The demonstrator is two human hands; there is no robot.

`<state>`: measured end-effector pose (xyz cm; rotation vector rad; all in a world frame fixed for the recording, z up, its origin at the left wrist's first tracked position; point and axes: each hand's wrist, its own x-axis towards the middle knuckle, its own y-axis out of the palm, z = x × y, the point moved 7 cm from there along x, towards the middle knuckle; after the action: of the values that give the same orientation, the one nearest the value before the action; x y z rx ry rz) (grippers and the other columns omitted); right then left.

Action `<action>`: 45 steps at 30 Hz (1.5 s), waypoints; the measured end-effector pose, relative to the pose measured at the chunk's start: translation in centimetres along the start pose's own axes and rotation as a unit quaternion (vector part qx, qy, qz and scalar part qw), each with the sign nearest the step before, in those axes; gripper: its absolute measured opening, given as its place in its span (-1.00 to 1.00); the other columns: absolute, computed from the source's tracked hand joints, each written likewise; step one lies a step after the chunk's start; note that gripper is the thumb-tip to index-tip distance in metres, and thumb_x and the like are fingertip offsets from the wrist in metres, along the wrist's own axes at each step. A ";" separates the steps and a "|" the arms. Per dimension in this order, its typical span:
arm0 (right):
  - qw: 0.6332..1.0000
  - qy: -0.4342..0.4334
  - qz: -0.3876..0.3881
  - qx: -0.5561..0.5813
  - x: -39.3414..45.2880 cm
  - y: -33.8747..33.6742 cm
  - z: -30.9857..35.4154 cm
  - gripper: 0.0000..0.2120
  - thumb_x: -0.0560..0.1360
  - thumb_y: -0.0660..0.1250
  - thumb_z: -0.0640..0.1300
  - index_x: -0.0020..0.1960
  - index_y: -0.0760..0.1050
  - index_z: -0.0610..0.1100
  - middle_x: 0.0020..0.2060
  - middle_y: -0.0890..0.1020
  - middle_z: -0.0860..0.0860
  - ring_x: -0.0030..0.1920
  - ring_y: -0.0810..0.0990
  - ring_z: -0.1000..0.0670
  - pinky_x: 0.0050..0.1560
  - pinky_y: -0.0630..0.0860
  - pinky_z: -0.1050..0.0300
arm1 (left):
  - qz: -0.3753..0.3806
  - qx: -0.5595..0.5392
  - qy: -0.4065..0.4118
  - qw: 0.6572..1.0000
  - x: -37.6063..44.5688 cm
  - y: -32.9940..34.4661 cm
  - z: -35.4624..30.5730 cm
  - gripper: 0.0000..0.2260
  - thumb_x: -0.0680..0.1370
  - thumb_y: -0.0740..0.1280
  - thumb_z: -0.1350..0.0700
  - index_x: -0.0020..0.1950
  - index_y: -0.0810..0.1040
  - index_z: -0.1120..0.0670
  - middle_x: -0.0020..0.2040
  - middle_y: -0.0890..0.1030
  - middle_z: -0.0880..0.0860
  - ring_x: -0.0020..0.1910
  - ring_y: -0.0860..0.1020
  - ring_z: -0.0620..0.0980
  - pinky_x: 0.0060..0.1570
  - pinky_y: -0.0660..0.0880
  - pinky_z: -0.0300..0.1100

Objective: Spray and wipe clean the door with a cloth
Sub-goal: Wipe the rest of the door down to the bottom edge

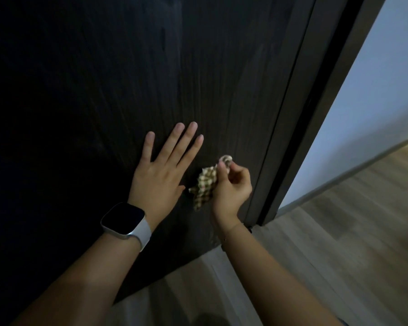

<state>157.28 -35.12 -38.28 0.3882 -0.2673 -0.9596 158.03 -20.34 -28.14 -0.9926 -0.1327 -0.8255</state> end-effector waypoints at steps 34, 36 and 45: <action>0.985 0.170 -0.017 0.002 -1.2 -3.2 -6.5 -0.81 0.48 0.38 -0.40 -0.24 0.51 -0.18 -0.28 0.60 -0.04 -0.16 0.59 0.03 -0.10 0.57 0.28 | -0.016 0.017 0.004 1.000 -0.1 -0.2 -0.1 0.06 0.41 0.39 -0.24 0.57 -0.30 0.06 0.54 -0.39 0.13 0.51 -0.38 0.12 0.36 -0.44 0.25; 0.961 0.267 -0.066 -0.018 -2.3 -5.7 -10.2 -0.78 0.48 0.38 -0.38 -0.26 0.48 -0.14 -0.28 0.58 -0.05 -0.09 0.57 -0.08 -0.01 0.58 0.12 | -0.014 0.020 0.004 1.000 -0.1 -0.3 -0.1 0.06 0.41 0.38 -0.25 0.57 -0.31 0.05 0.53 -0.41 0.14 0.49 -0.41 0.13 0.35 -0.45 0.24; 0.994 0.088 -0.048 0.041 -0.9 -0.6 -2.3 -0.91 0.50 0.38 -0.33 -0.13 0.53 -0.19 -0.18 0.62 -0.08 -0.09 0.61 0.01 0.10 0.58 0.02 | -0.025 0.008 0.009 1.000 0.0 0.0 -0.1 0.04 0.40 0.40 -0.23 0.58 -0.24 0.05 0.54 -0.38 0.12 0.50 -0.40 0.12 0.36 -0.45 0.23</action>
<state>157.24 -34.19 -40.66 0.5628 -0.1290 -1.0034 157.96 -20.44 -28.18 -0.9695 -0.1501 -0.8775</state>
